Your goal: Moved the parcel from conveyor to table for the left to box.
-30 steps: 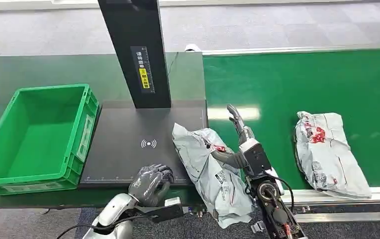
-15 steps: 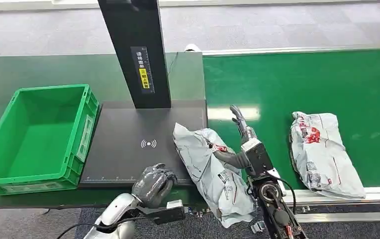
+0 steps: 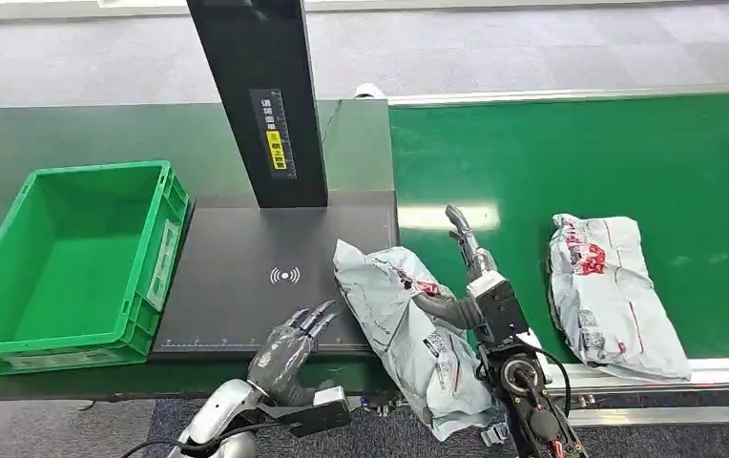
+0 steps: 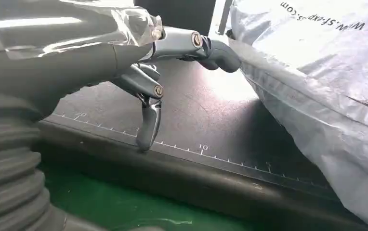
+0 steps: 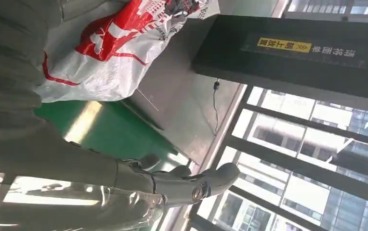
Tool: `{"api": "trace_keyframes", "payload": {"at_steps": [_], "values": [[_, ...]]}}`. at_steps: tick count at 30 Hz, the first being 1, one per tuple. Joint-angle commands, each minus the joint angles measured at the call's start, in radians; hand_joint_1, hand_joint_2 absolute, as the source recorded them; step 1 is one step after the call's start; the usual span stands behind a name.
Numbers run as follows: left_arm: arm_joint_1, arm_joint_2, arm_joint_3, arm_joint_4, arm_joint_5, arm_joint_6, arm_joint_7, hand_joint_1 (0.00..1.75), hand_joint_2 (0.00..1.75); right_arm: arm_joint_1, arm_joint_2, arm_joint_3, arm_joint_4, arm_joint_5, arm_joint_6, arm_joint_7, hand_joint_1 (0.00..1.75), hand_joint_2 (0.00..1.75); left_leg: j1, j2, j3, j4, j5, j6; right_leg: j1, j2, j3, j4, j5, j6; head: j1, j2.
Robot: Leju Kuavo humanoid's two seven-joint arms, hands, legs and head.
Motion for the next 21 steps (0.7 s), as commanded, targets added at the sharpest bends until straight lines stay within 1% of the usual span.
{"api": "trace_keyframes", "payload": {"at_steps": [1, 2, 5, 6, 7, 9, 10, 12, 14, 16, 18, 19, 20, 21], "values": [[0.031, 0.015, 0.027, -0.054, 0.03, 0.076, 0.002, 0.0, 1.75, -0.013, -0.004, -0.026, -0.003, 0.0, -0.004, 0.005, 0.0, 1.75, 0.0, 0.001, 0.001, -0.001, 0.0, 0.002, 0.001, 0.0, 0.0, -0.001, 0.001, -0.004, 0.0, 0.0], [0.041, 0.011, 0.054, -0.097, 0.055, 0.146, -0.012, 0.0, 1.75, -0.006, -0.005, -0.029, -0.013, 0.0, -0.005, 0.005, 0.0, 1.75, 0.0, 0.0, 0.0, 0.0, 0.0, 0.002, 0.0, 0.0, 0.0, 0.0, 0.0, -0.002, 0.0, 0.0], [0.058, 0.008, 0.088, -0.189, 0.115, 0.219, -0.057, 0.0, 1.75, 0.005, -0.006, -0.033, -0.034, 0.0, -0.007, 0.005, 0.0, 1.75, 0.001, 0.0, -0.001, 0.0, 0.0, 0.003, 0.002, -0.001, -0.002, 0.0, 0.0, -0.004, 0.0, 0.0], [0.072, -0.001, 0.108, -0.234, 0.157, 0.28, -0.099, 0.0, 1.75, 0.005, -0.006, -0.033, -0.036, -0.003, -0.008, 0.005, 0.0, 1.75, 0.0, 0.0, -0.002, 0.001, 0.0, 0.002, 0.001, -0.001, -0.003, 0.0, 0.0, -0.003, 0.0, 0.0], [0.083, -0.006, 0.121, -0.262, 0.189, 0.329, -0.13, 0.0, 1.75, 0.003, -0.006, -0.029, -0.033, -0.006, -0.008, 0.004, 0.0, 1.75, 0.0, -0.001, -0.002, 0.0, 0.0, 0.003, 0.001, -0.002, -0.002, 0.0, 0.0, -0.004, 0.0, 0.0], [0.111, -0.013, 0.143, -0.322, 0.248, 0.43, -0.195, 0.0, 1.75, -0.007, -0.007, -0.015, -0.014, -0.007, -0.007, 0.004, 0.0, 1.75, 0.0, 0.001, -0.002, 0.0, -0.001, 0.002, 0.001, 0.0, -0.003, 0.0, 0.0, -0.002, 0.0, 0.0], [0.118, -0.019, 0.154, -0.334, 0.286, 0.479, -0.236, 0.0, 1.75, -0.012, -0.007, -0.008, -0.004, -0.01, -0.011, -0.001, 0.0, 1.75, 0.001, 0.002, -0.002, 0.0, -0.001, 0.003, 0.002, 0.001, -0.002, -0.001, 0.0, -0.004, 0.0, 0.0], [0.138, -0.046, 0.209, -0.374, 0.32, 0.491, -0.3, 0.0, 1.75, -0.022, -0.006, 0.002, 0.015, -0.016, -0.018, -0.009, 0.0, 1.75, 0.0, 0.003, -0.001, 0.0, -0.001, 0.003, 0.001, 0.001, -0.002, -0.001, 0.0, -0.004, 0.0, 0.0], [0.149, -0.11, 0.304, -0.393, 0.345, 0.491, -0.406, 0.0, 1.75, -0.031, -0.007, 0.013, 0.026, -0.024, -0.025, -0.016, 0.0, 1.75, 0.0, 0.002, -0.003, 0.0, -0.001, 0.002, 0.001, 0.001, -0.004, 0.0, 0.0, -0.002, 0.0, 0.0], [0.152, -0.125, 0.326, -0.396, 0.351, 0.491, -0.434, 0.0, 1.75, -0.035, -0.006, 0.018, 0.034, -0.026, -0.027, -0.017, 0.0, 1.75, 0.0, 0.001, -0.004, 0.0, -0.001, 0.002, 0.001, 0.001, -0.004, -0.001, 0.0, -0.003, 0.0, 0.0], [0.149, -0.12, 0.314, -0.387, 0.368, 0.491, -0.437, 0.0, 1.75, -0.038, -0.007, 0.02, 0.037, -0.027, -0.028, -0.018, 0.0, 1.75, 0.0, 0.002, -0.003, 0.0, -0.001, 0.003, 0.001, 0.001, -0.004, -0.001, 0.001, -0.003, 0.0, 0.0], [0.143, -0.093, 0.263, -0.376, 0.405, 0.491, -0.421, 0.0, 1.75, -0.044, -0.01, 0.024, 0.043, -0.033, -0.032, -0.024, 0.0, 1.75, 0.0, 0.002, -0.004, 0.0, 0.0, 0.002, 0.001, 0.001, -0.005, -0.001, 0.001, -0.003, 0.0, 0.0], [0.141, -0.081, 0.241, -0.373, 0.417, 0.483, -0.414, 0.0, 1.75, -0.045, -0.01, 0.022, 0.042, -0.037, -0.037, -0.031, 0.0, 1.75, 0.0, 0.001, -0.004, 0.0, 0.0, 0.002, 0.001, 0.001, -0.004, -0.001, 0.0, -0.002, 0.0, 0.0], [0.141, -0.057, 0.198, -0.374, 0.442, 0.437, -0.397, 0.0, 1.75, -0.047, -0.012, 0.017, 0.039, -0.043, -0.041, -0.038, 0.0, 1.75, 0.0, 0.001, -0.003, -0.001, 0.0, 0.002, 0.001, 0.001, -0.004, -0.001, 0.001, -0.004, 0.0, 0.0]]}}
